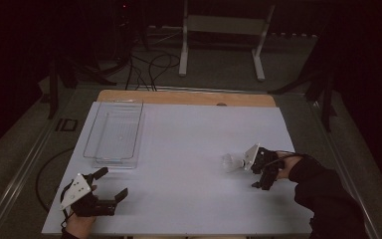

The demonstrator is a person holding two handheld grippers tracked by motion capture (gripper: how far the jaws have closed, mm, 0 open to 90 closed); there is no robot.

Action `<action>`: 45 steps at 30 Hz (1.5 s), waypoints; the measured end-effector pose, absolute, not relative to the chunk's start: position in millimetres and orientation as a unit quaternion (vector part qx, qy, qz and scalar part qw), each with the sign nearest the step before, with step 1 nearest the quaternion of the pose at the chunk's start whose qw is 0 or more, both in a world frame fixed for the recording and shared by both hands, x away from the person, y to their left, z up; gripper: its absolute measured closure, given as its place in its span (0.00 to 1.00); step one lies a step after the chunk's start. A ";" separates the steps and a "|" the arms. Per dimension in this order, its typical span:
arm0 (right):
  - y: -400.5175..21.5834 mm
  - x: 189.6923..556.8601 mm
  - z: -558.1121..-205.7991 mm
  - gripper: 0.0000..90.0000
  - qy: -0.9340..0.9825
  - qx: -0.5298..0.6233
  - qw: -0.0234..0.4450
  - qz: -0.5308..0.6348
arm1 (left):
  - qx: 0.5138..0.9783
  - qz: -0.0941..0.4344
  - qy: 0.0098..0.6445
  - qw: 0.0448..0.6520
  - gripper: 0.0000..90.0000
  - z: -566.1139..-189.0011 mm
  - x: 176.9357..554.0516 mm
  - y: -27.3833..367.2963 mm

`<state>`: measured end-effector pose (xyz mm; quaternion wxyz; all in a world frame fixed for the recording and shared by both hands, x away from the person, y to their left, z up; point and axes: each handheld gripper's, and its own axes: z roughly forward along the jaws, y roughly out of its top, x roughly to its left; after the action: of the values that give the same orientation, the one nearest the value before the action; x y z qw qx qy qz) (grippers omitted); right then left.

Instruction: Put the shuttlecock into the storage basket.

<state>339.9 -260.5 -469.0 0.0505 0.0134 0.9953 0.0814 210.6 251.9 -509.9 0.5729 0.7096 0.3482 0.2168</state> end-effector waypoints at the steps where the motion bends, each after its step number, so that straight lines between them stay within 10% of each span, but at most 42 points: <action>1: -260.0 340.7 -468.5 0.19 0.995 0.010 0.054 0.085 | 0.709 0.217 0.348 0.573 0.00 -509.9 210.5 252.0; 14: -254.8 360.9 -463.7 0.18 0.994 0.014 0.065 0.084 | 0.711 0.218 0.347 0.572 0.00 -509.9 210.4 251.4; 45: -251.2 385.6 -490.8 0.59 0.994 -0.034 0.064 0.087 | 0.709 0.218 0.346 0.574 0.00 -510.2 210.4 250.6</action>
<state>385.6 -251.2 -490.8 0.0636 -0.0337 0.9936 0.0867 210.4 250.6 -510.2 0.5740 0.7092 0.3464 0.2181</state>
